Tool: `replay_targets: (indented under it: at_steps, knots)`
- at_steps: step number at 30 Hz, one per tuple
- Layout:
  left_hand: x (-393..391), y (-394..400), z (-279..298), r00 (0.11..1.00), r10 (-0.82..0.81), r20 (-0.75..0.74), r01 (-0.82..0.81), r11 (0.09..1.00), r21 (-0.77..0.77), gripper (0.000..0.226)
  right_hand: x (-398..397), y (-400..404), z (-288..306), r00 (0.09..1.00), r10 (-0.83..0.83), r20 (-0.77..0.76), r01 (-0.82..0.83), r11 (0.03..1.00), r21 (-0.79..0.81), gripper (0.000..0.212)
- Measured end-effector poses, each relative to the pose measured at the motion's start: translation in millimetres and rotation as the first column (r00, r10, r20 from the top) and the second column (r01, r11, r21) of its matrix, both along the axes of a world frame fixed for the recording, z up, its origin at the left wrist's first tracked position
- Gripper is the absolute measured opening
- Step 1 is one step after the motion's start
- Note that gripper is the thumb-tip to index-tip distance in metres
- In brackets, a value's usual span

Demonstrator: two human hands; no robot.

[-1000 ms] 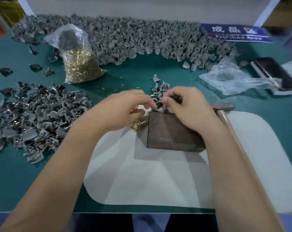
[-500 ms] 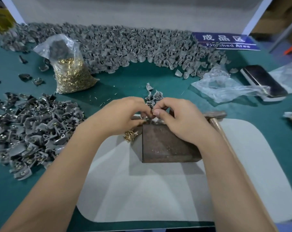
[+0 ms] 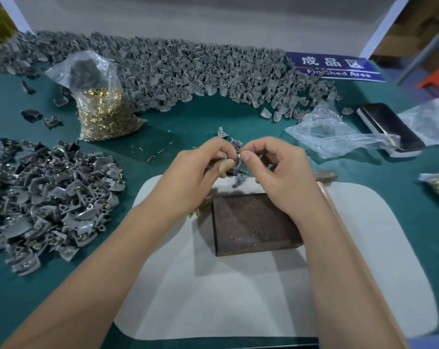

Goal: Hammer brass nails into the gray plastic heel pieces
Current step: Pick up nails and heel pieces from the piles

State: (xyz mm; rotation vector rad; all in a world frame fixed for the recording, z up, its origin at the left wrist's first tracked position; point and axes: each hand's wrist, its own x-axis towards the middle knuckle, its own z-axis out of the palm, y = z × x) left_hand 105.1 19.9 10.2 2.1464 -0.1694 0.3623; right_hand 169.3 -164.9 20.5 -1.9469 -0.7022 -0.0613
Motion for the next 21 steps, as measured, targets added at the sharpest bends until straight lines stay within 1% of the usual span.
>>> replay_targets:
  at_steps: [4,8,12,17,21]
  knots:
    - [0.0,-7.0,-3.5,0.999,0.037,0.033,-0.033,0.995,-0.098,0.013,-0.2,-1.0,-0.3,0.999,-0.005,0.043,0.005,1.0,0.016,0.01]
    - [1.6,-10.0,-11.0,0.999,0.046,0.023,-0.038,0.96,-0.276,0.01,-0.1,-0.5,-1.7,0.997,-0.01,0.075,0.008,1.0,0.025,0.009]
    - [3.0,-11.1,-14.4,0.998,0.048,0.051,-0.029,0.948,-0.316,0.013,0.1,-1.7,0.0,0.993,-0.012,0.119,0.009,1.0,0.027,0.009]
    - [5.5,-10.3,-16.9,0.998,0.037,0.042,-0.016,0.908,-0.419,0.019,-0.7,0.3,-0.6,0.988,-0.018,0.155,0.028,0.998,-0.058,0.008]
    - [5.3,-9.9,-16.6,0.998,0.03,0.046,-0.007,0.899,-0.439,0.019,0.4,0.2,0.3,0.988,-0.039,0.149,0.054,0.994,-0.099,0.006]
